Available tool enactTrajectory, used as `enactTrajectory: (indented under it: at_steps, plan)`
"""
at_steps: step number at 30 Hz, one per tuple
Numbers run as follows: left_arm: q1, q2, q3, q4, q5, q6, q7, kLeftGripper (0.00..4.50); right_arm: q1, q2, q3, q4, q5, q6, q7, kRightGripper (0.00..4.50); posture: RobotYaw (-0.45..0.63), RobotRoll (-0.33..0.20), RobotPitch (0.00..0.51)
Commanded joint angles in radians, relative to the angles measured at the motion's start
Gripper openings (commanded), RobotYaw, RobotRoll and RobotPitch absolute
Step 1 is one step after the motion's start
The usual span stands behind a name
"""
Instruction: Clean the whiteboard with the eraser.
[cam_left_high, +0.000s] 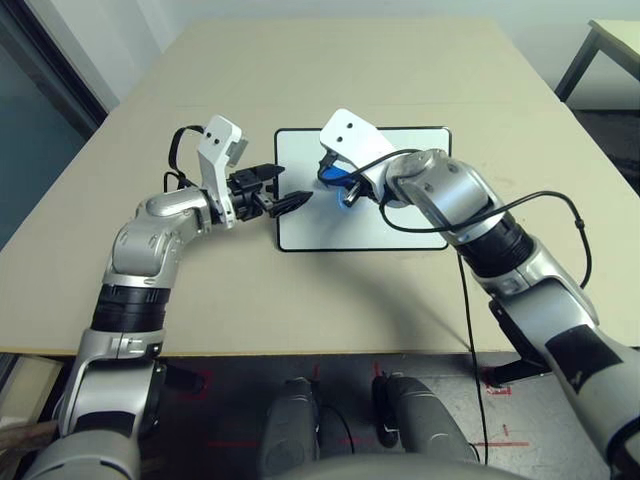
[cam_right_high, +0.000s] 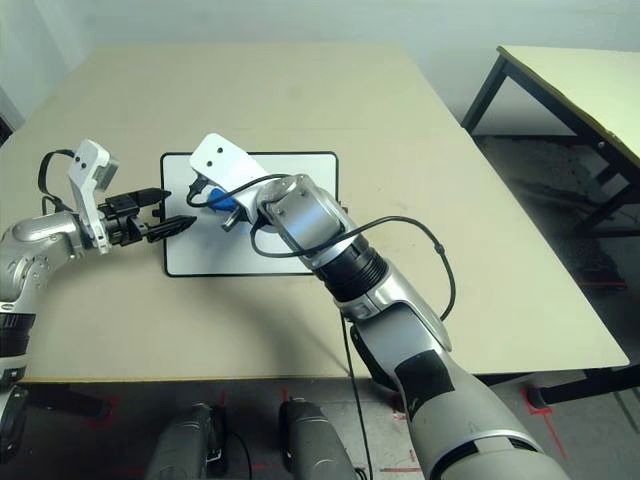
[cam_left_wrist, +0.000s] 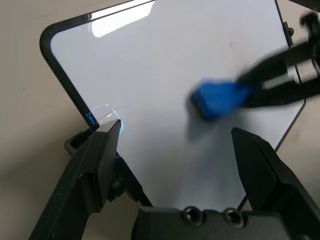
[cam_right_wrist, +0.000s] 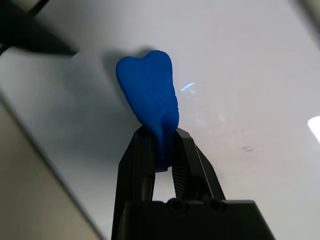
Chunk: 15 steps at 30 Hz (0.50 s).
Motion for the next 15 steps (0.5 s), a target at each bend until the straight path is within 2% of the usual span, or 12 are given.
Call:
enactTrajectory:
  at_steps: [1,5,11,15]
  plan:
    - [0.024,0.008,0.005,-0.013,-0.001,0.002,0.002,4.50,0.035,-0.029,0.062,-0.062,0.009,0.050,0.025,0.47,-0.02,0.000,0.120]
    - [0.029,0.007,0.008,-0.012,-0.001,-0.001,0.003,4.50,0.005,-0.029,0.056,-0.027,-0.001,0.030,0.036,0.47,-0.02,0.000,0.119]
    - [0.034,0.006,0.011,-0.011,-0.002,-0.003,0.005,4.50,-0.122,0.025,-0.025,0.192,-0.033,-0.098,0.015,0.47,-0.01,0.000,0.119]
    - [0.044,0.006,0.014,-0.021,-0.005,-0.001,0.006,4.50,-0.129,0.035,-0.014,0.216,-0.044,-0.111,0.031,0.47,-0.01,0.000,0.119]
